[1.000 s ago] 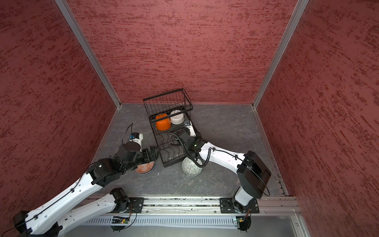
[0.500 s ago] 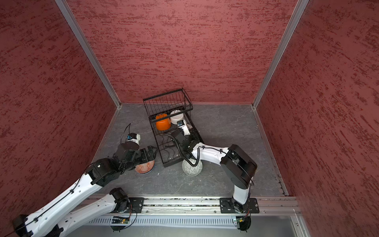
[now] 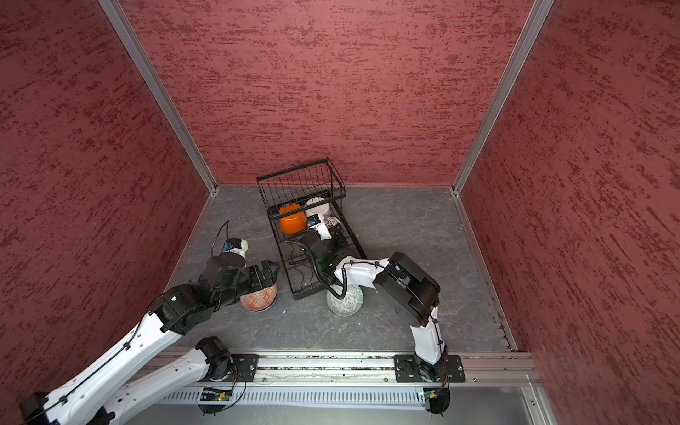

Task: Load the bowls into the dish rack
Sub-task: 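Lower the maroon-patterned bowl into the rack slots beside the white bowl with the right gripper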

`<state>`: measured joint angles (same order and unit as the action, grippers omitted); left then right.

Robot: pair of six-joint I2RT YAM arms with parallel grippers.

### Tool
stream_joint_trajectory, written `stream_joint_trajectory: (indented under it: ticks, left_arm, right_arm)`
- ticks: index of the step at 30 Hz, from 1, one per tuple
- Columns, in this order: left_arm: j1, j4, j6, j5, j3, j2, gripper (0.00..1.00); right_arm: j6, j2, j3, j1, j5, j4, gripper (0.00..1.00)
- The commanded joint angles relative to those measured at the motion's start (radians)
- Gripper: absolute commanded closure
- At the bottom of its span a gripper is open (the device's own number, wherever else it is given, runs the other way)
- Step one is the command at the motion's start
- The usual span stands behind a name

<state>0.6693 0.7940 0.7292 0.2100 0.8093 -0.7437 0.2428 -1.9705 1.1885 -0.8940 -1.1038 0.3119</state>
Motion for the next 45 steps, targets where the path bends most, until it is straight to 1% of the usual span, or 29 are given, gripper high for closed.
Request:
stream_joint_trajectory:
  ticks: [1, 4, 9, 20, 30, 36, 45]
  left_arm:
    - [-0.013, 0.012, -0.020, -0.010, -0.010, 0.013, 0.00]
    - [-0.021, 0.015, -0.022, -0.016, -0.014, 0.018, 0.00]
    - [-0.033, 0.017, -0.022, -0.023, -0.025, 0.032, 0.00]
    - [-0.047, 0.014, -0.022, -0.032, -0.041, 0.048, 0.00]
    - [-0.057, 0.005, -0.025, -0.046, -0.055, 0.052, 0.00]
    - [-0.067, 0.011, -0.026, -0.050, -0.060, 0.058, 0.00]
    - [-0.089, 0.010, -0.028, -0.061, -0.073, 0.070, 0.00]
  right_arm:
    - [0.059, -0.021, 0.047, 0.003, -0.058, 0.133, 1.00]
    - [0.047, -0.040, 0.059, 0.017, -0.057, 0.122, 1.00]
    - [-0.012, -0.045, 0.080, 0.042, -0.028, 0.055, 1.00]
    - [-0.010, -0.103, 0.138, 0.078, -0.024, 0.031, 1.00]
    - [-0.077, -0.147, 0.189, 0.089, 0.001, -0.053, 1.00]
    - [-0.075, -0.185, 0.227, 0.092, -0.006, -0.068, 1.00]
    - [-0.061, -0.204, 0.235, 0.102, -0.017, -0.047, 1.00]
